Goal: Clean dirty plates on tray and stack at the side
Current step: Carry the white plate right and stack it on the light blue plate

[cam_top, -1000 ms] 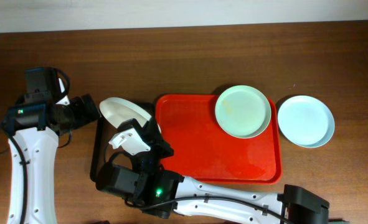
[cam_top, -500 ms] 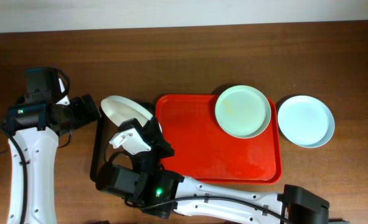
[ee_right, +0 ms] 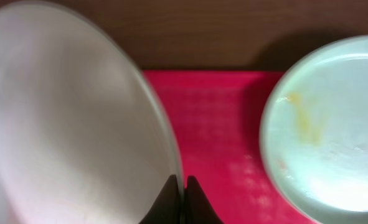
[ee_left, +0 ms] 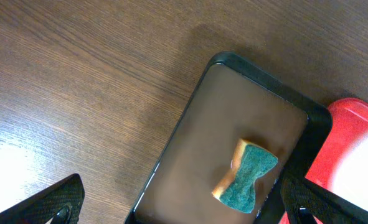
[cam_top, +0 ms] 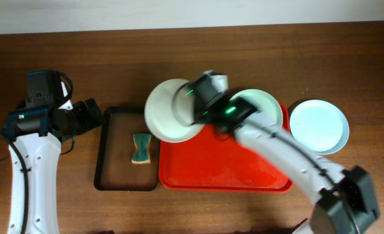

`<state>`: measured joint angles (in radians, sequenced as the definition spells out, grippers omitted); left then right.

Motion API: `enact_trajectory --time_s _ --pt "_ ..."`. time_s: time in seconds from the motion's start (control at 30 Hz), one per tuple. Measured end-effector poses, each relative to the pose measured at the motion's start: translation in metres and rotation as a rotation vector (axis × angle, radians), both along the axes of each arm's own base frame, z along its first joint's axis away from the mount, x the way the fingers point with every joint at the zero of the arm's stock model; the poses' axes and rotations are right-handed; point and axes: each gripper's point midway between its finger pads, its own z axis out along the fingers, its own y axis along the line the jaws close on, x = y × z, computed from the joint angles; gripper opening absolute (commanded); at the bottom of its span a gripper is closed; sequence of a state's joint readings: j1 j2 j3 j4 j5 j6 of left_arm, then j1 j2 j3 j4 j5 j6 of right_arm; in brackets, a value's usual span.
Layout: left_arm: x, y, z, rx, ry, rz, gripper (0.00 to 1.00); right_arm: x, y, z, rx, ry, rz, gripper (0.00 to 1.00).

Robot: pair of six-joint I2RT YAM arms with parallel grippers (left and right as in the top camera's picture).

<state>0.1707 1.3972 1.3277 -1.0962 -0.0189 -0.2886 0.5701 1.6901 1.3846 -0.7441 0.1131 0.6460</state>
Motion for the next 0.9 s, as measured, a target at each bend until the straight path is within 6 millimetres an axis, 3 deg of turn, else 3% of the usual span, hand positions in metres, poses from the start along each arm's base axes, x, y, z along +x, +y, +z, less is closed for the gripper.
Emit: enact_trajectory --time_s 0.07,0.13,0.27,0.37,0.43,0.47,0.63,0.7,0.77,0.83,0.9 --pt "0.0 0.0 0.0 0.0 0.0 0.0 0.99 0.016 -0.066 -0.002 0.131 0.122 -0.154 0.04" --pt "0.0 0.0 0.0 0.0 0.0 0.0 0.99 0.016 -0.129 -0.008 0.228 0.226 -0.308 0.04" --pt "0.0 0.0 0.0 0.0 0.0 0.0 0.99 -0.006 -0.241 -0.015 0.301 0.325 -0.581 0.04" --pt "0.0 0.0 0.0 0.0 0.0 0.0 0.99 -0.032 -0.313 -0.019 0.307 0.344 -0.761 0.04" --pt "0.0 0.0 0.0 0.0 -0.001 0.0 0.99 -0.048 -0.341 -0.027 0.281 0.351 -0.849 0.04" --pt "0.0 0.0 0.0 0.0 0.0 0.0 0.99 -0.063 -0.356 -0.04 0.26 0.376 -0.908 0.04" --pt "0.0 0.0 0.0 0.0 0.0 0.0 0.99 -0.107 -0.383 -0.096 0.215 0.426 -1.106 0.04" --pt "0.0 0.0 0.0 0.0 0.0 0.0 0.99 -0.109 -0.387 -0.104 0.191 0.41 -1.125 0.36" --pt "0.0 0.0 0.0 0.0 0.0 0.0 0.99 -0.111 -0.39 -0.107 0.172 0.405 -1.131 0.52" --pt "0.0 0.0 0.0 0.0 0.0 0.0 0.99 -0.1 -0.386 -0.106 0.19 0.368 -1.031 0.55" --pt "0.0 0.0 0.0 0.0 0.0 0.0 0.99 -0.086 -0.37 -0.1 0.24 0.344 -0.866 0.54"
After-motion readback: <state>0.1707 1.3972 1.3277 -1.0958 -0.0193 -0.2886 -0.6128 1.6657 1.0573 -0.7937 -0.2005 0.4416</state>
